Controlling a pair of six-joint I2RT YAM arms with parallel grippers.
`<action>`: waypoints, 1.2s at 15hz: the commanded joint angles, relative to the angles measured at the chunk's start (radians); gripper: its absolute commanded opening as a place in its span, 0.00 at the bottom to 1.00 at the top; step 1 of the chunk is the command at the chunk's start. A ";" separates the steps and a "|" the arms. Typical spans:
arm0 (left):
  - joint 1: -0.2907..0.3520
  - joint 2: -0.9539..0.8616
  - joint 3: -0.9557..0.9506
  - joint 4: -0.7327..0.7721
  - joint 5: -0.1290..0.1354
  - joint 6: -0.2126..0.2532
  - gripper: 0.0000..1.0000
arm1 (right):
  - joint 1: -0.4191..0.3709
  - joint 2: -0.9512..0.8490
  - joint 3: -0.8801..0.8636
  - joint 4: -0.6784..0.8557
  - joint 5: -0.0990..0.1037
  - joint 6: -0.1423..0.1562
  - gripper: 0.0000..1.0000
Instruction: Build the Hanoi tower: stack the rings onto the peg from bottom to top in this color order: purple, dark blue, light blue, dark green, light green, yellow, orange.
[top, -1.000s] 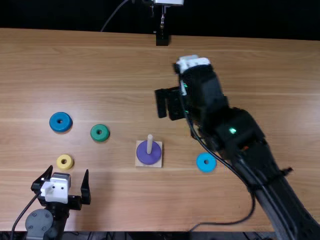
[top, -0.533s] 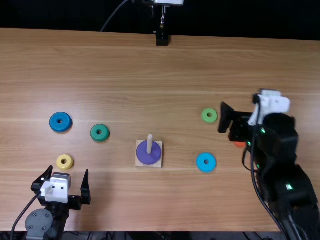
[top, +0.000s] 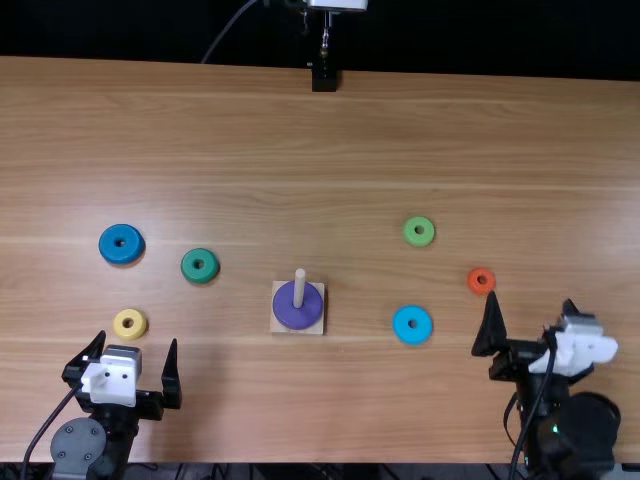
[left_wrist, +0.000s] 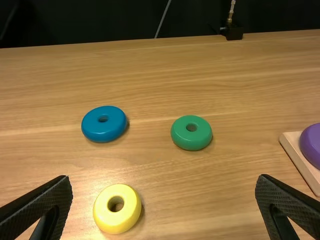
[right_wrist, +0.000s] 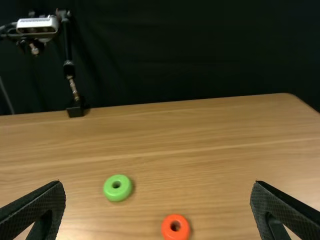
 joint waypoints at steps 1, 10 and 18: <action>0.009 -0.011 -0.105 -0.079 0.001 0.013 1.00 | -0.044 -0.106 -0.089 0.007 -0.009 -0.013 1.00; 0.011 -0.011 -0.105 -0.079 0.000 0.013 1.00 | -0.064 -0.379 -0.353 -0.008 -0.018 -0.013 1.00; 0.011 -0.011 -0.105 -0.079 0.000 0.013 1.00 | -0.061 -0.399 -0.390 -0.148 -0.018 -0.015 1.00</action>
